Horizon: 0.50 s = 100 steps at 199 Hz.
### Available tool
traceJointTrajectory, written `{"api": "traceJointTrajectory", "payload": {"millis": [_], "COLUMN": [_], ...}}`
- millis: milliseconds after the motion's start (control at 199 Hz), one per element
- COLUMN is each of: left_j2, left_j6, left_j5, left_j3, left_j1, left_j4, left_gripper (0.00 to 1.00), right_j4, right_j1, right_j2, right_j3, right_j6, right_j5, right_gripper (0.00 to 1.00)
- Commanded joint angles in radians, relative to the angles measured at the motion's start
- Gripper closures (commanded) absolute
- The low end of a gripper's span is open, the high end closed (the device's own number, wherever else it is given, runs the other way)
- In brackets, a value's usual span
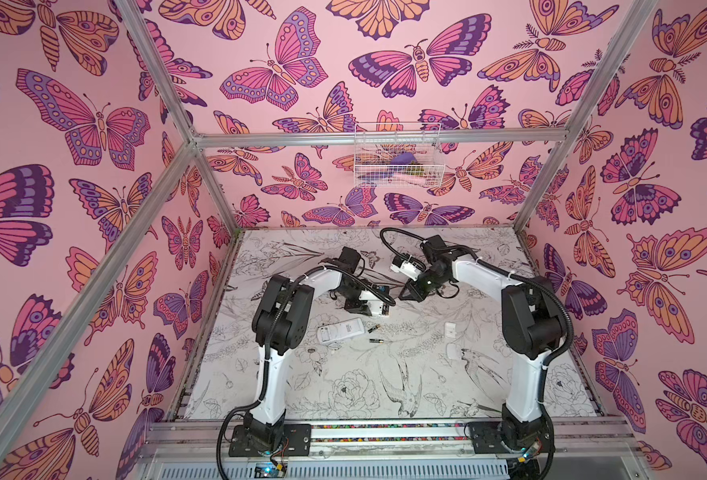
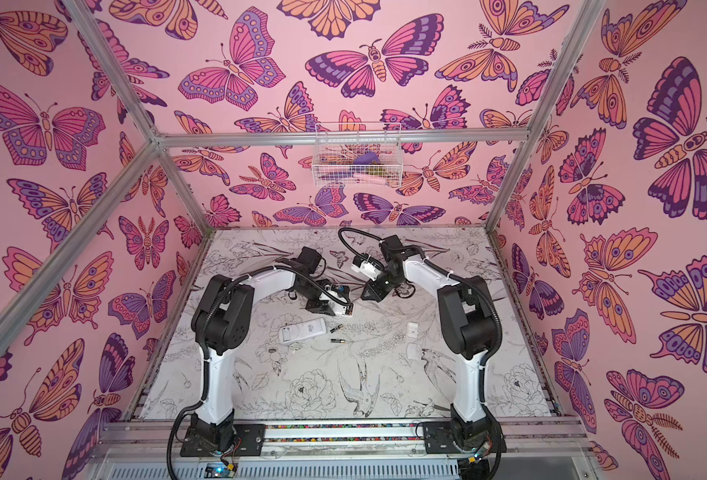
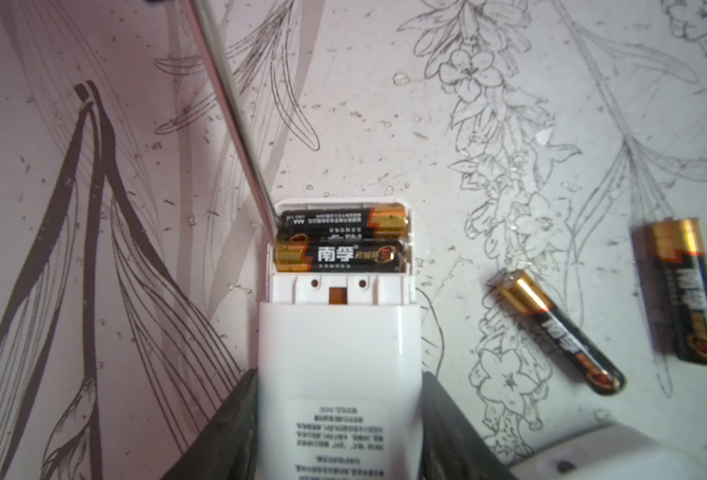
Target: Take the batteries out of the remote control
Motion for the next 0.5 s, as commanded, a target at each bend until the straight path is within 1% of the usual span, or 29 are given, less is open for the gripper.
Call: {"api": "traceJointTrajectory", "payload": {"millis": [0, 136, 292, 498], "left_j2": [0.007, 0.005, 0.0, 0.0], "left_j6": [0.03, 0.022, 0.024, 0.025], "left_j5": [-0.014, -0.016, -0.013, -0.012], "left_j3": [-0.028, -0.027, -0.03, -0.028], "left_j1": [-0.021, -0.019, -0.019, -0.019], "left_j4": [-0.047, -0.046, -0.046, -0.046], "left_gripper": [0.57, 0.57, 0.57, 0.57], "right_j4": [-0.021, -0.028, -0.028, -0.067], "right_j1": [0.015, 0.021, 0.022, 0.026], "right_j2": [0.005, 0.021, 0.033, 0.046], "right_j3": [0.015, 0.025, 0.028, 0.045], "right_j6": [-0.011, -0.011, -0.003, -0.016], "right_j5": [-0.022, -0.023, 0.002, -0.039], "right_gripper": [1.0, 1.0, 1.0, 1.0]}}
